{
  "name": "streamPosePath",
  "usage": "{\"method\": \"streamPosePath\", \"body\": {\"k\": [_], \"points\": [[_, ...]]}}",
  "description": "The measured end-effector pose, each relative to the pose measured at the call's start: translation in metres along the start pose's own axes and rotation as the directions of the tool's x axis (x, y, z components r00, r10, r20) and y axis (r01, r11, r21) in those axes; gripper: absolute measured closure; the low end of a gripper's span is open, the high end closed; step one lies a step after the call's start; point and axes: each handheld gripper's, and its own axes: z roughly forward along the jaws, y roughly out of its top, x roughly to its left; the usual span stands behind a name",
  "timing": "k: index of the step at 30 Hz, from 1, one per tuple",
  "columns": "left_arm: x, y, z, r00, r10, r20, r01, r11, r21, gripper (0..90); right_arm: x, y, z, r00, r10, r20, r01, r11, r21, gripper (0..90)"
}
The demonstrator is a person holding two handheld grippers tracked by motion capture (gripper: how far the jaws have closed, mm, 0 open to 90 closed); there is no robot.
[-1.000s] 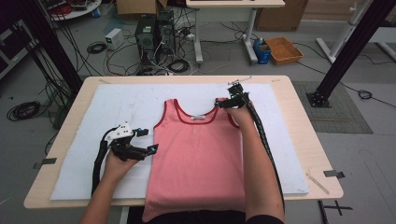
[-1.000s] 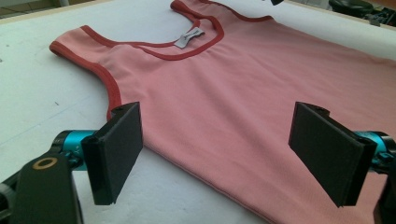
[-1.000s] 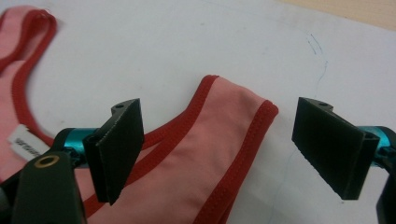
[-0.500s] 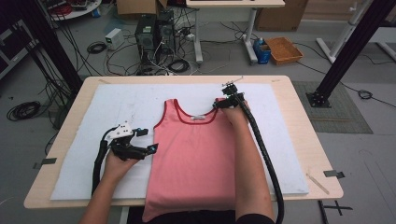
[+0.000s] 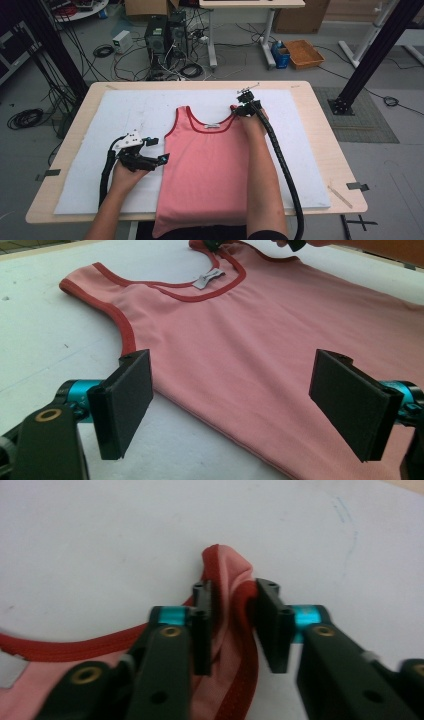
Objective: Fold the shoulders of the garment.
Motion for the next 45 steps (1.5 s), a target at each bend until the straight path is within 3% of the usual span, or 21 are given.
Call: {"method": "streamPosePath", "body": {"k": [2,7,10,18,25,33,41,45], "points": [[0.0,0.0,0.0,1.0,-0.001,0.002,0.001,1.0,0.0,17.9,0.004,0.001,0.0,0.9998,-0.019,-0.002,0.019,1.0,0.004,81.4],[0.0,0.0,0.0,1.0,-0.001,0.004,0.001,1.0,-0.001,17.9,0.004,0.002,-0.004,0.9995,-0.031,-0.008,0.031,1.0,0.004,82.9],[0.001,0.0,0.0,1.0,-0.001,0.001,0.001,1.0,-0.001,17.9,0.004,0.002,-0.011,0.9993,-0.029,-0.023,0.028,0.999,-0.025,83.0],[-0.001,0.0,0.0,0.9999,0.012,-0.004,-0.012,0.9999,0.008,17.9,0.008,0.0,-0.045,0.9923,-0.089,-0.087,0.08,0.992,-0.102,83.1],[-0.002,0.0,0.001,0.9997,0.025,-0.006,-0.025,0.9996,0.01,17.9,0.017,-0.02,-0.076,0.9809,-0.135,-0.14,0.11,0.979,-0.169,83.1],[-0.003,0.0,0.0,0.9996,0.029,0.001,-0.029,0.9995,0.009,17.9,0.028,-0.046,-0.094,0.9613,-0.184,-0.206,0.136,0.965,-0.226,83.1],[-0.003,0.0,0.001,0.9996,0.027,-0.005,-0.027,0.9996,0.009,17.9,0.034,-0.073,-0.103,0.9576,-0.182,-0.223,0.123,0.959,-0.256,83.0],[-0.003,0.0,0.001,0.9996,0.028,-0.005,-0.028,0.9995,0.013,18.0,0.039,-0.082,-0.108,0.9507,-0.198,-0.239,0.13,0.953,-0.275,83.0]]}}
